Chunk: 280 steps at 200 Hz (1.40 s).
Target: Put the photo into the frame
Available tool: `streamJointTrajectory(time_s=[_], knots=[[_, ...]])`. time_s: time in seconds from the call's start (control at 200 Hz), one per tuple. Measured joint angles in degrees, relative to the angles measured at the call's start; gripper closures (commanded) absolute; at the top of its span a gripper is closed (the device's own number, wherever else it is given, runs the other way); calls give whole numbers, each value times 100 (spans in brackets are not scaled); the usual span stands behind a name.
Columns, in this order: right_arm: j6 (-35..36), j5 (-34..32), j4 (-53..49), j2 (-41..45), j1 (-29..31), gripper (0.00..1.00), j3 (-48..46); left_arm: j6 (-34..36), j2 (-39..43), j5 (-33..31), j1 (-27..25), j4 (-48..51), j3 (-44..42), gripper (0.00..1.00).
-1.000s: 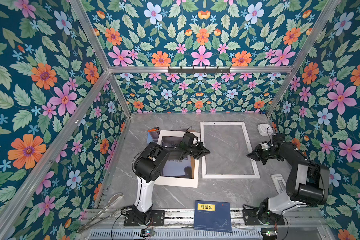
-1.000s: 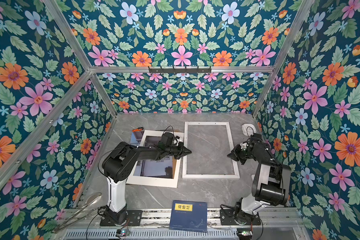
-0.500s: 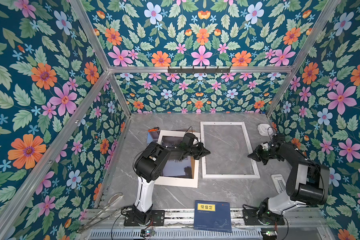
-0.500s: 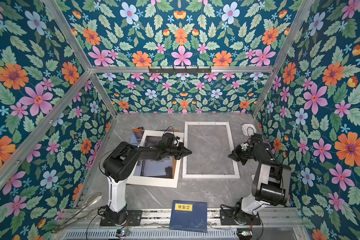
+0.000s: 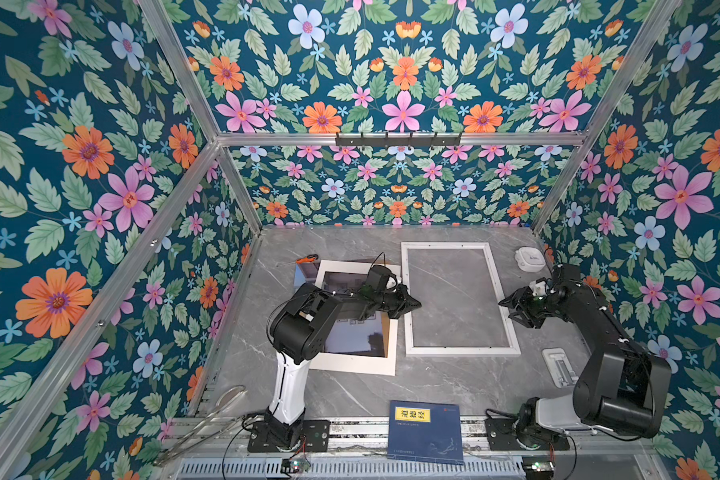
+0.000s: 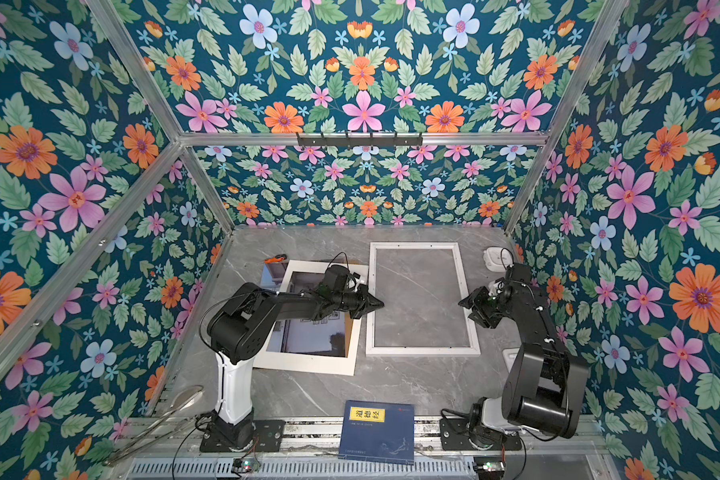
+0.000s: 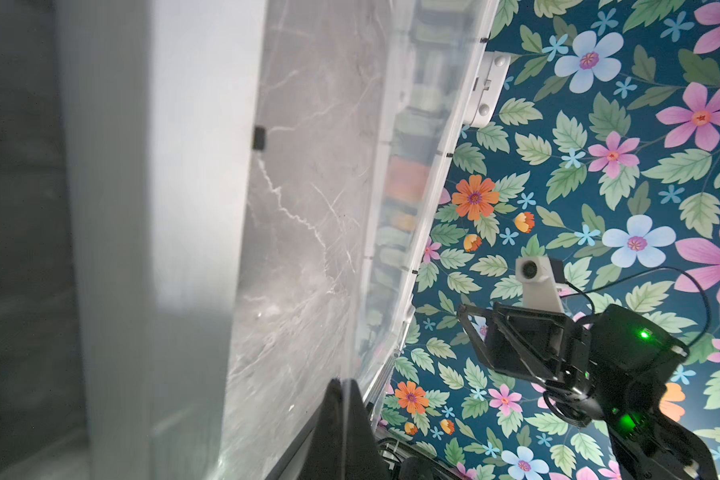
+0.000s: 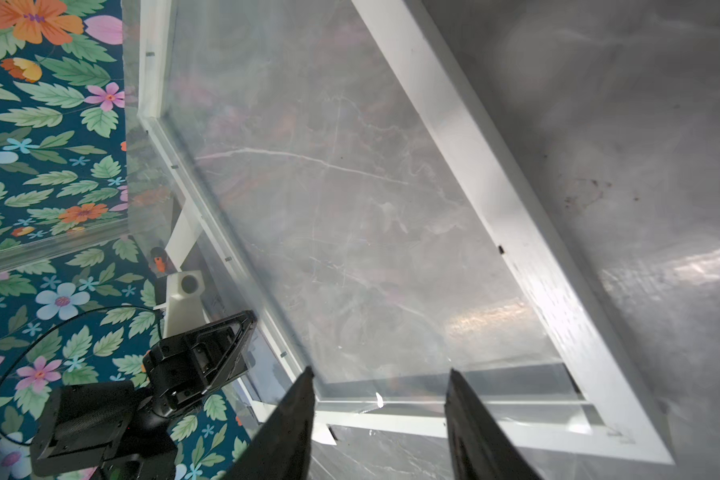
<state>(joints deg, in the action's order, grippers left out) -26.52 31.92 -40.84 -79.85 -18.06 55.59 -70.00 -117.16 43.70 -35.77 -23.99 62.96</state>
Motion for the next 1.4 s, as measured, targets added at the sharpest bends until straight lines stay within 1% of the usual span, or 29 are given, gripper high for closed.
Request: streamJointTrajectory(time_s=[0.035, 0.15, 0.5, 0.545, 0.61, 0.635, 0.73, 0.81, 0.945, 1.095, 1.22, 1.4], knots=[[7, -111, -33, 74, 0, 39, 2, 0, -2, 2, 0, 2, 0, 100], [9, -358, -122, 273, 0, 39, 0, 13, -28, 0, 0, 2, 7, 100], [85, -223, -76, 186, 2, 38, -142, 15, -76, -11, 0, 4, 9, 100], [101, -201, -70, 175, 2, 38, -179, 15, -76, -7, 0, 9, 20, 93], [105, -190, -59, 160, 2, 38, -229, 22, -76, 7, 0, 4, 26, 80], [116, -188, -55, 157, 2, 38, -245, 35, -76, -4, 0, 2, 26, 77], [116, -153, -35, 157, 0, 38, -256, 52, -61, -17, 4, 39, 31, 70], [118, -81, 9, 157, 2, 37, -262, 131, -22, -31, 4, 184, 114, 66], [133, -15, 35, 133, 76, 37, -243, 433, 76, -105, 7, 612, 326, 59], [160, -83, 42, 101, 315, 38, -208, 765, 175, -254, 11, 1215, 459, 57], [227, -505, 13, 101, 931, 38, -74, 1034, 254, -393, 11, 1690, 492, 56], [219, -660, 188, 105, 1598, 37, -48, 1488, 321, -627, 11, 2446, 754, 55]])
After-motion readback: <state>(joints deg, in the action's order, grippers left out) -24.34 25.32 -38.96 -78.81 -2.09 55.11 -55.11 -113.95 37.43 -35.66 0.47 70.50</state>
